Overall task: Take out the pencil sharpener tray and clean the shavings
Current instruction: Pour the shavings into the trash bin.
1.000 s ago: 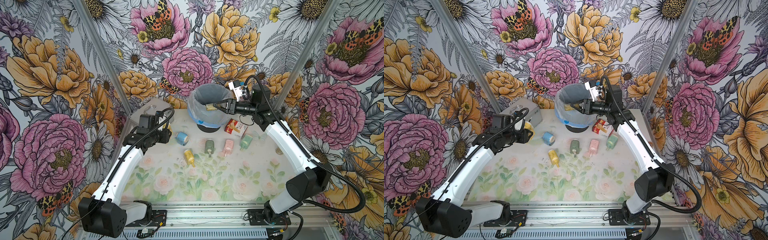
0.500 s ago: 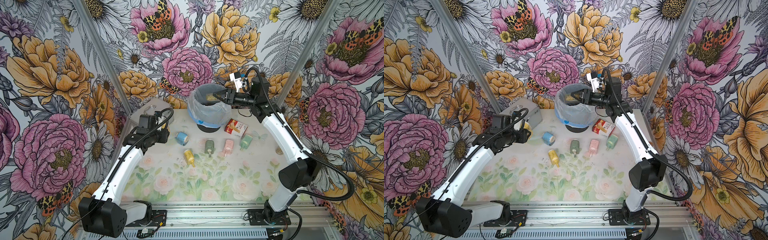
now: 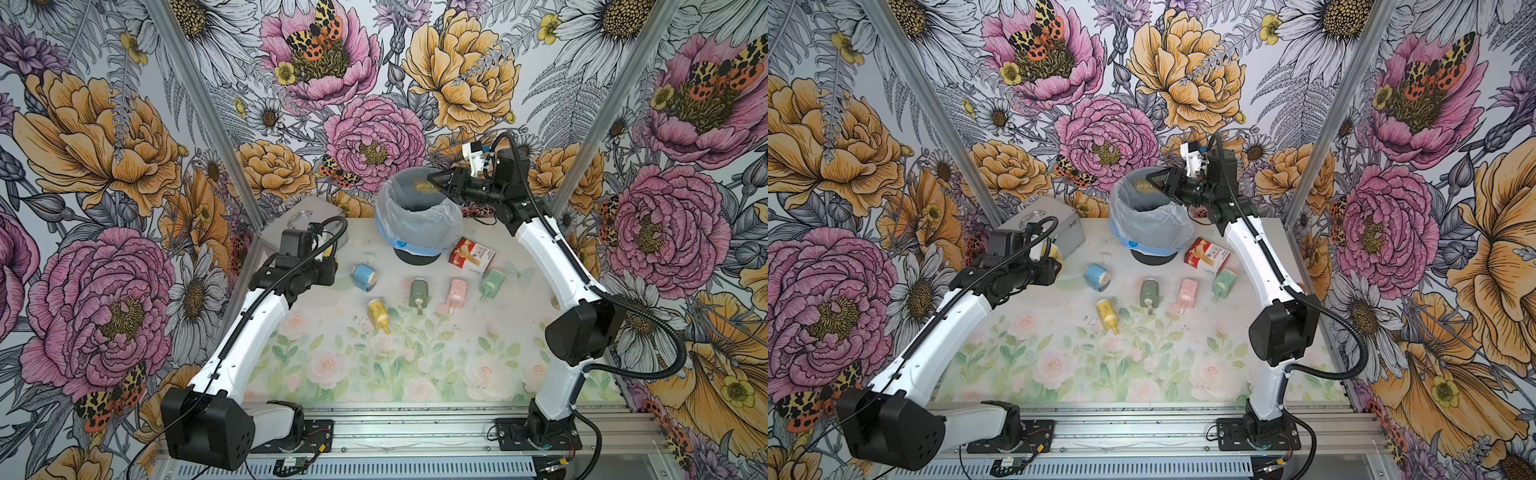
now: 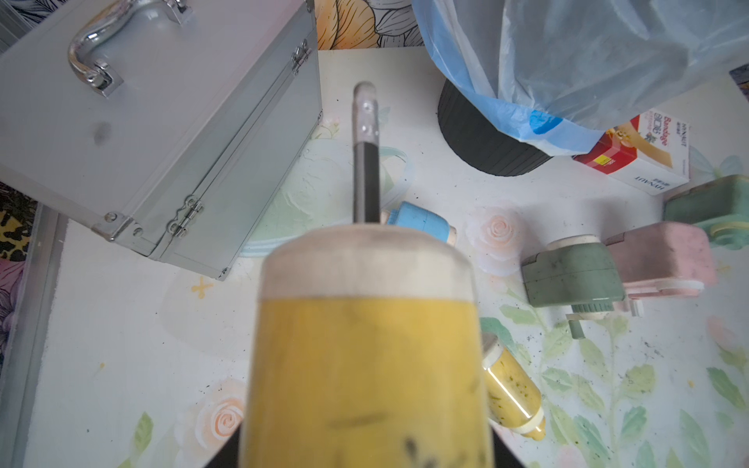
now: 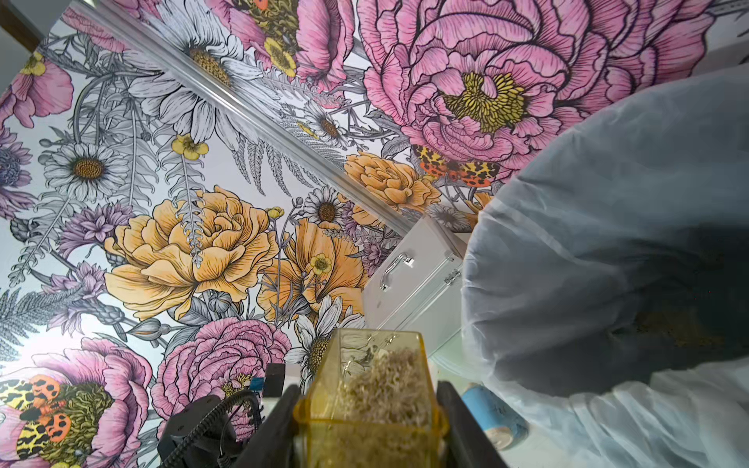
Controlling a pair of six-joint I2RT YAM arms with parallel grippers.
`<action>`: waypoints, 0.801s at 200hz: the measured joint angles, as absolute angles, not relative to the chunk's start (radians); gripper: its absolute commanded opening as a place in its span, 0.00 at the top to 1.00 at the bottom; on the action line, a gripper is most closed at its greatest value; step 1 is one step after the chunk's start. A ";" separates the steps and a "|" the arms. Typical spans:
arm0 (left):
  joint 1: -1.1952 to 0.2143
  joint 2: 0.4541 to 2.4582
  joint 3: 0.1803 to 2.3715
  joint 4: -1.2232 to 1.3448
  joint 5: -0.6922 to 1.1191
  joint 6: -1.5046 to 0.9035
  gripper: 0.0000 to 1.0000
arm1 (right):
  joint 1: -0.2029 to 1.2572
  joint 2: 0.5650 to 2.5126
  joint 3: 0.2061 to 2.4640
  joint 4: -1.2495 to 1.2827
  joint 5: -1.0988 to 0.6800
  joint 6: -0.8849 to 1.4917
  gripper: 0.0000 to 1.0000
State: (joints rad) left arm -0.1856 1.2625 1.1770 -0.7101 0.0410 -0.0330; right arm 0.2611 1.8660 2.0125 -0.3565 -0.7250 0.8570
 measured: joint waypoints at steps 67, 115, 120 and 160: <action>-0.187 1.217 1.034 -0.639 0.040 -0.189 1.00 | 0.263 1.866 2.012 -0.356 -0.641 0.960 0.72; -0.202 1.129 0.908 -0.567 -0.013 -0.290 1.00 | 0.266 1.890 2.013 -0.355 -0.607 1.040 0.72; -0.203 1.121 0.897 -0.556 -0.022 -0.299 1.00 | 0.268 1.895 2.014 -0.355 -0.604 1.051 0.72; -0.214 1.106 0.816 -0.481 -0.050 -0.362 1.00 | 0.271 1.965 2.025 -0.328 -0.601 1.171 0.73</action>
State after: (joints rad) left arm -0.2142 1.1065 0.8162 -0.4808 -0.0498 -0.3622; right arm 0.2714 1.9652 2.0254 -0.3283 -0.6006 1.1709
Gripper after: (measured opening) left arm 0.493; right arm 0.484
